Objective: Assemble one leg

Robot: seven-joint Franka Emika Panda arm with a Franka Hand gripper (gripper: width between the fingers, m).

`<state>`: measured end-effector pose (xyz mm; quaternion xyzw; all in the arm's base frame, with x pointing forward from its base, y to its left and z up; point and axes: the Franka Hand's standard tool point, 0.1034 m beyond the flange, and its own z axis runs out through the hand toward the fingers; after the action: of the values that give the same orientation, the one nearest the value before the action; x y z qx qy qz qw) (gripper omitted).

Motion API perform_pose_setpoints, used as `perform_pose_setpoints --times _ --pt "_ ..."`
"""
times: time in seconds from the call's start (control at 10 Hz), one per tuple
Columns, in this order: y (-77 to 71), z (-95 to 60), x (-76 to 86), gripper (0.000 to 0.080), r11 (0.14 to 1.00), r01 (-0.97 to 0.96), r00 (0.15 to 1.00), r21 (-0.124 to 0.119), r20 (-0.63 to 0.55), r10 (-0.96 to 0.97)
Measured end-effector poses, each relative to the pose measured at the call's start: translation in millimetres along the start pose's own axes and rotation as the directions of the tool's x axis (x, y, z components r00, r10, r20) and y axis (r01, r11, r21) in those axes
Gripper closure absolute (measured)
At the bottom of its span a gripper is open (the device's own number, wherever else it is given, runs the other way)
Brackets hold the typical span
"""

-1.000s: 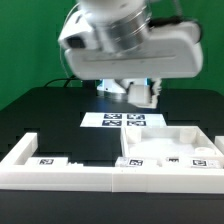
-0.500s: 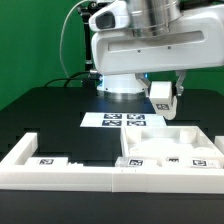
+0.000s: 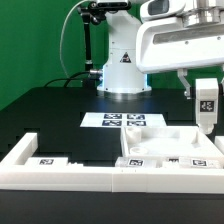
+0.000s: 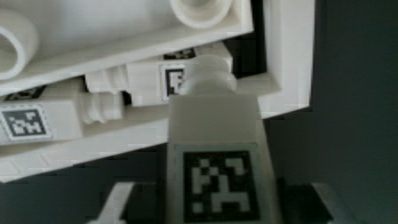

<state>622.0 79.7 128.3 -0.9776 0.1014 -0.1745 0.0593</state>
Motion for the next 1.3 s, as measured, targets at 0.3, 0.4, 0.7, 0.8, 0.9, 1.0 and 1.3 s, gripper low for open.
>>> perform_pose_setpoints --times 0.3,0.4,0.7,0.8,0.9,1.0,1.3 --pt "-17.1 8.5 -12.4 0.0512 0.995 0.097 0.988 -0.002 -0.123 -0.097" --pt "-17.1 9.1 -12.8 0.0512 0.991 0.13 0.986 -0.015 -0.106 -0.131" --pt "-15.5 10.6 -13.9 0.0512 0.992 0.129 0.986 -0.018 -0.103 -0.13" --pt "-12.1 13.6 -17.2 0.0512 0.984 0.177 0.976 -0.027 -0.122 -0.18" --pt "-8.2 17.3 -24.5 0.0512 0.981 0.189 0.975 -0.033 -0.116 -0.192" --pt "-7.6 18.2 -28.2 0.0512 0.981 0.191 0.974 -0.034 -0.117 -0.193" --pt "-3.9 24.1 -38.2 0.0512 0.98 0.194 0.974 -0.038 -0.112 -0.197"
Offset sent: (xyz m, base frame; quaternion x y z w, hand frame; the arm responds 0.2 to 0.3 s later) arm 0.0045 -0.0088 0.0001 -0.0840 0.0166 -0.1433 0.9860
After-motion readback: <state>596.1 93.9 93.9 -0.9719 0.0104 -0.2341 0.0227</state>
